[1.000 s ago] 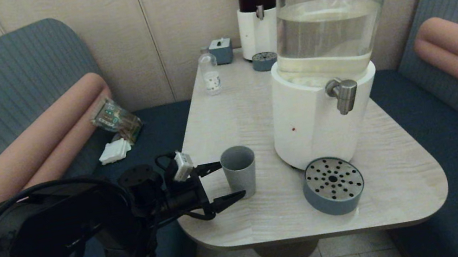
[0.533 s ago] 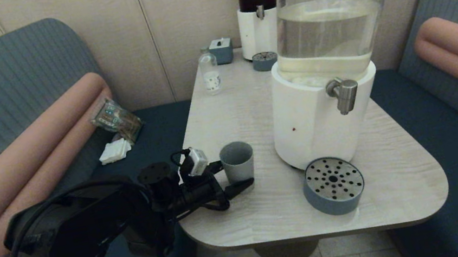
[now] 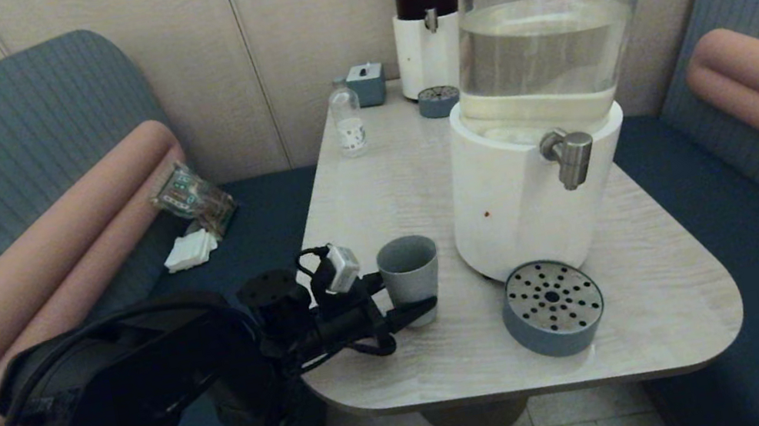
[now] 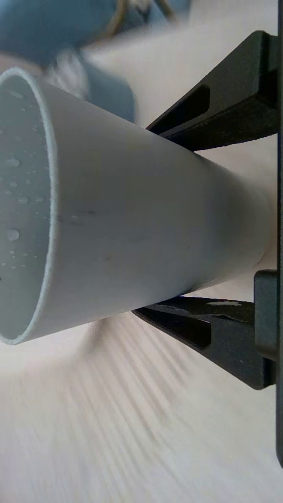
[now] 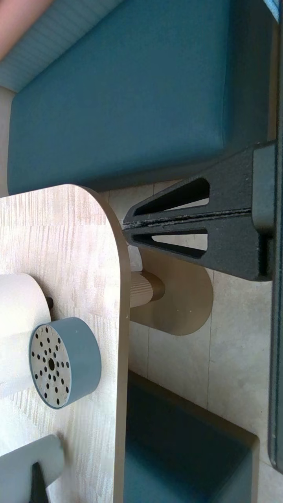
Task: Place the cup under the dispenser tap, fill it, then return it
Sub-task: Pick up the cup, then place it under the water dispenser
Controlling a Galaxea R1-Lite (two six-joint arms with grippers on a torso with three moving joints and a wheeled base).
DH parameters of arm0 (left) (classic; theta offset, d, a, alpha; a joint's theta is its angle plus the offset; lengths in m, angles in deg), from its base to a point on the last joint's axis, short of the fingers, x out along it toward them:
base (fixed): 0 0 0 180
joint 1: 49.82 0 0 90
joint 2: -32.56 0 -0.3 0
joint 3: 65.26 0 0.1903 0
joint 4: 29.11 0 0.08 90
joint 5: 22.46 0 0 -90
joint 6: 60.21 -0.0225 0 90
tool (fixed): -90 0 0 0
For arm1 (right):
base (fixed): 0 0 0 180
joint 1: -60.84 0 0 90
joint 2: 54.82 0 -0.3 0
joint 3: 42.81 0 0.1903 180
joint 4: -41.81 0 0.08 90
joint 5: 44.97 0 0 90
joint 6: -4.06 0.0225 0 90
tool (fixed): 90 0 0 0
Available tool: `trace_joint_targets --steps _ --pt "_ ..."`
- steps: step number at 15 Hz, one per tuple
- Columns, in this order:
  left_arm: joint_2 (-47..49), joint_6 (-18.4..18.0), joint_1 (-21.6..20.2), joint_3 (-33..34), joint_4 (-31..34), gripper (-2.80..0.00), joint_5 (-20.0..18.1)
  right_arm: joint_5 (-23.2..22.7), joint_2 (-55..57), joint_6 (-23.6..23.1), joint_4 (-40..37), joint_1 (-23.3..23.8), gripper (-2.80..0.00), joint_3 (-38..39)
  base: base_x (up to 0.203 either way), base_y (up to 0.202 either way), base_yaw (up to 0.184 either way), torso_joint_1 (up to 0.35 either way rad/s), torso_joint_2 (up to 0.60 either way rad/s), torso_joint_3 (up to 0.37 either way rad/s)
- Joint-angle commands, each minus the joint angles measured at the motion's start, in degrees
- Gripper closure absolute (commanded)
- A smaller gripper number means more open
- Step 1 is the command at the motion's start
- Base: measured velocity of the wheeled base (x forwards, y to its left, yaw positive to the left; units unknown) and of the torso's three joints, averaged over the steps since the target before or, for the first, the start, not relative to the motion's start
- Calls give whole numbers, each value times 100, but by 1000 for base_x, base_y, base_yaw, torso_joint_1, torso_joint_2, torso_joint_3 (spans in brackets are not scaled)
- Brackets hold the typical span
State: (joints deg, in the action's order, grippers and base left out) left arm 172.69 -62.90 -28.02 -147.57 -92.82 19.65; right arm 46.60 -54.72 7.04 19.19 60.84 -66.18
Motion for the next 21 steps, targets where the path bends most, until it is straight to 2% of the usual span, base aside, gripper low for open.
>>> trace_joint_targets --steps 1,3,6,14,21 --pt "-740 91 439 260 -59 0 219 1 8 1 5 0 0 0 0 0 0 0 0 0" --pt "-963 285 812 160 -59 0 498 1 8 1 5 0 0 0 0 0 0 0 0 0" --pt "-760 385 1029 -209 -59 0 781 1 8 1 5 0 0 0 0 0 0 0 0 0" --pt "131 557 1655 -1452 -59 0 939 1 8 1 5 0 0 3 0 0 0 0 0 0" --pt "646 556 1783 -1914 -59 0 967 1 8 1 5 0 0 0 0 0 0 0 0 0"
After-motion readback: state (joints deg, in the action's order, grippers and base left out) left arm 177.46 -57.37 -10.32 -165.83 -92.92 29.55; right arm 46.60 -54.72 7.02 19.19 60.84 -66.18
